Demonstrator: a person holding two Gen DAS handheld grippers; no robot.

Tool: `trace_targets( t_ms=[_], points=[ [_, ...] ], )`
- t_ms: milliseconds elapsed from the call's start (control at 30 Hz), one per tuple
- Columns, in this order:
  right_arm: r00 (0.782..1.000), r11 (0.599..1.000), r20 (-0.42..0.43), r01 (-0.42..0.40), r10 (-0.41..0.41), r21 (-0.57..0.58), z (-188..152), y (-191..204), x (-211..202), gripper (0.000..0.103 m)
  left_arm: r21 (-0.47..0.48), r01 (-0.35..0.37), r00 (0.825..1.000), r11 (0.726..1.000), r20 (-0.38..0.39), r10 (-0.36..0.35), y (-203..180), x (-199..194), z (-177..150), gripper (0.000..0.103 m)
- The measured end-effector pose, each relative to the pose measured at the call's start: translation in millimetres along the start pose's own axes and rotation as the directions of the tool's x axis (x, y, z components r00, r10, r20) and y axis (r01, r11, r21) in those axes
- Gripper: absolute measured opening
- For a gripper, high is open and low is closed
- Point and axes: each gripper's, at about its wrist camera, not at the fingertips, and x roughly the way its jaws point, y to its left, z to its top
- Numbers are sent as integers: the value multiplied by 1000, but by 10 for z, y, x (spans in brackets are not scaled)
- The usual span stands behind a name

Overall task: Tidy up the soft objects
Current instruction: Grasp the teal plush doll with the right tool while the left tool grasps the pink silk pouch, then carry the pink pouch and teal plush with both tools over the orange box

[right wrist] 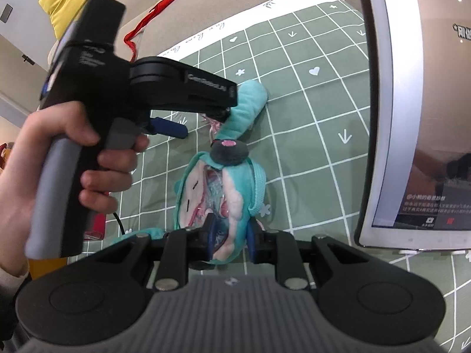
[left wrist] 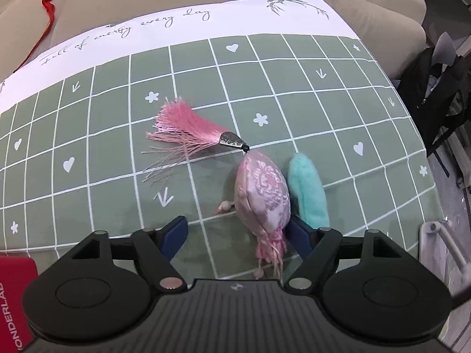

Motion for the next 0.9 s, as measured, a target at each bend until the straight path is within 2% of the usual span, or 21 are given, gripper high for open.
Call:
trace_targets(
  t_ms=[133,200,300,433,667,900],
  points=[
    [1000,1000,-2,-6,6,11,47,-24,38,20,62,-70,997,996,47,67,-97,31,0,81],
    [1000,1000,-2,-7,7,12,48,-53,37,20,58,-59,995,997,84,54,-97,24,-32,65],
    [1000,1000,2,-3,3,2,45,-52,36,20,62,-62,995,996,81,57,-95,0,-64,55],
    [1000,1000,13,10,-9,-23,29,12,10,19,34,-84,994,996,68,81,0,-85,-96,52],
    [995,986,36,95,-91,-139,40,321,-21,19,28,-41,994,999,98,38,198,-460,-268,52],
    [979,924,70,204,-192,-323,11,833,47,19,0,-18,986,1000,166,18,425,-970,-446,52]
  ],
)
